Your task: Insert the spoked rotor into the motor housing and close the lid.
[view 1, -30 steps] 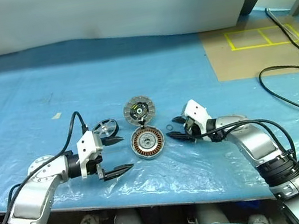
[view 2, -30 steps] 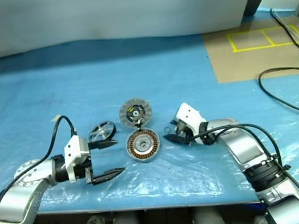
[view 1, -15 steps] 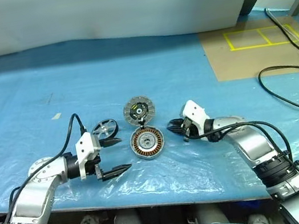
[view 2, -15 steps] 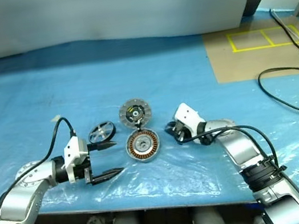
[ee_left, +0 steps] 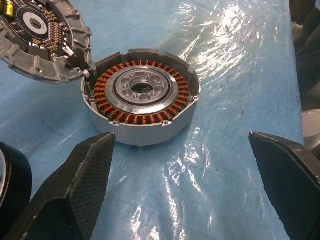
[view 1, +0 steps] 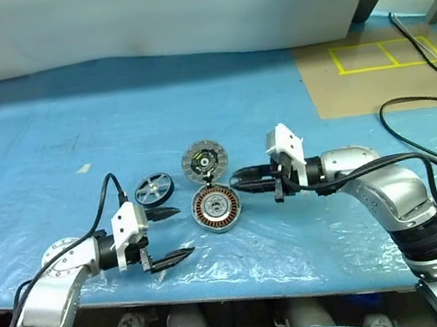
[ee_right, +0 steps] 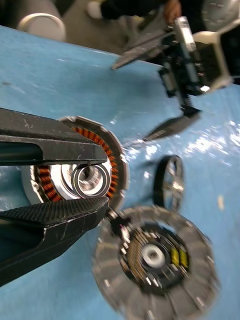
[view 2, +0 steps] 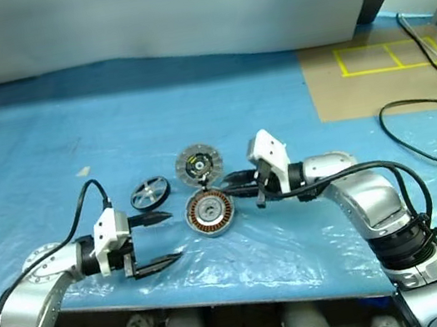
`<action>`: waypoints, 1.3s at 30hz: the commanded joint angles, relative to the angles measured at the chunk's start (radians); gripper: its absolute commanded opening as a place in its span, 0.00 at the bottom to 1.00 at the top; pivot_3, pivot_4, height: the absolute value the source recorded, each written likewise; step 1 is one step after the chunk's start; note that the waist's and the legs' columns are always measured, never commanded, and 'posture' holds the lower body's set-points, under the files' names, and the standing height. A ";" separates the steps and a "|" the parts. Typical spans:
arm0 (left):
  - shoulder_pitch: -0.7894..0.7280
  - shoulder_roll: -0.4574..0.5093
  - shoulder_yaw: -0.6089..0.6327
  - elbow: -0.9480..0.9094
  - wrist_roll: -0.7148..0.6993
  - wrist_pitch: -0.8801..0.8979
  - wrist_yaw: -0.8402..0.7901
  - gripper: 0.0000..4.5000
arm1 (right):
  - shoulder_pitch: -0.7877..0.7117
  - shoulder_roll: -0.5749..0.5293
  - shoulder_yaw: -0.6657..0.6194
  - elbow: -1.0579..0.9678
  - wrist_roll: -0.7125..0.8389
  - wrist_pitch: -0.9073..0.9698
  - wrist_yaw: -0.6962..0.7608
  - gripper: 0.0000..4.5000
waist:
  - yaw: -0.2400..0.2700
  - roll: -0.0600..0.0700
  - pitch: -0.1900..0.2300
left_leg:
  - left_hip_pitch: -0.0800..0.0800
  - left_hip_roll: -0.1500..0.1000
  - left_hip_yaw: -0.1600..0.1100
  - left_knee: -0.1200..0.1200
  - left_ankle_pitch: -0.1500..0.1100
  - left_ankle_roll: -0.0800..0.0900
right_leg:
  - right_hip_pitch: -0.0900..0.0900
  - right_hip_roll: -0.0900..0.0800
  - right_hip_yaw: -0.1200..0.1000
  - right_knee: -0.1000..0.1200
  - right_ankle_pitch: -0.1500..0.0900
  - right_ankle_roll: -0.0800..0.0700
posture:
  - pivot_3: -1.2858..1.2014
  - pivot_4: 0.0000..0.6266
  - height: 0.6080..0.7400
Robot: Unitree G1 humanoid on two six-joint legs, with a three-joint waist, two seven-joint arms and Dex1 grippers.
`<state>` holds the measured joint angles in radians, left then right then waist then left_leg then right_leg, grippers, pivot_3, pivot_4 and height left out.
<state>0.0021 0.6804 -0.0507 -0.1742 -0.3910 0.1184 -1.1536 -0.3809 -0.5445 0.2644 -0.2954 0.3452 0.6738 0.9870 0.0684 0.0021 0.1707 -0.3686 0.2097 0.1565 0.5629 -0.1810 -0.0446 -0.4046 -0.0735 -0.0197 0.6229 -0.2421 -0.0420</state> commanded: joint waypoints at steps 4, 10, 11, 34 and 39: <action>-0.002 -0.012 0.029 -0.006 -0.018 -0.042 -0.001 1.00 | -0.074 0.064 0.122 0.127 -0.095 -0.135 0.014 0.12 | -0.003 0.000 0.000 | 0.000 0.000 0.000 0.000 0.000 0.000 | 0.000 0.000 0.000 0.000 0.000 0.000 | 0.52 0.24 1.00; -0.010 -0.011 0.032 -0.001 -0.018 -0.042 0.004 1.00 | -0.113 0.091 0.140 0.193 -0.127 -0.184 0.032 0.12 | 0.001 0.000 0.000 | -0.001 0.000 0.000 0.000 0.000 0.000 | 0.000 0.000 0.000 0.000 0.000 0.000 | 0.52 0.24 1.00; -0.010 -0.013 0.031 -0.006 -0.018 -0.039 0.010 1.00 | -0.112 0.090 0.146 0.199 -0.134 -0.188 0.035 0.12 | 0.001 0.000 0.000 | -0.001 0.000 0.000 0.000 0.000 0.000 | 0.000 0.000 0.000 0.000 0.000 0.000 | 0.52 0.24 1.00; -0.050 -0.016 0.006 -0.145 -0.030 0.117 0.097 1.00 | -0.098 0.128 0.164 0.292 -0.195 -0.235 0.039 0.12 | -0.001 0.000 0.000 | 0.000 0.000 0.000 0.002 0.000 0.000 | 0.000 0.000 0.000 0.001 0.000 0.000 | 0.52 0.24 1.00; -0.045 -0.019 0.001 -0.134 -0.022 0.105 0.096 1.00 | -0.103 0.135 0.168 0.306 -0.203 -0.240 0.041 0.12 | -0.001 0.000 0.000 | 0.000 0.000 0.000 0.002 0.000 0.000 | 0.000 0.000 0.000 0.001 0.000 0.000 | 0.52 0.24 1.00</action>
<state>-0.0382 0.6636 -0.0508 -0.2904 -0.4112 0.2383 -1.0595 -0.4824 -0.4130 0.4168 0.0057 0.1536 0.4321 1.0233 0.0674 0.0017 0.1705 -0.3689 0.2096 0.1565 0.5644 -0.1810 -0.0447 -0.4043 -0.0735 -0.0196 0.6239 -0.2420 -0.0421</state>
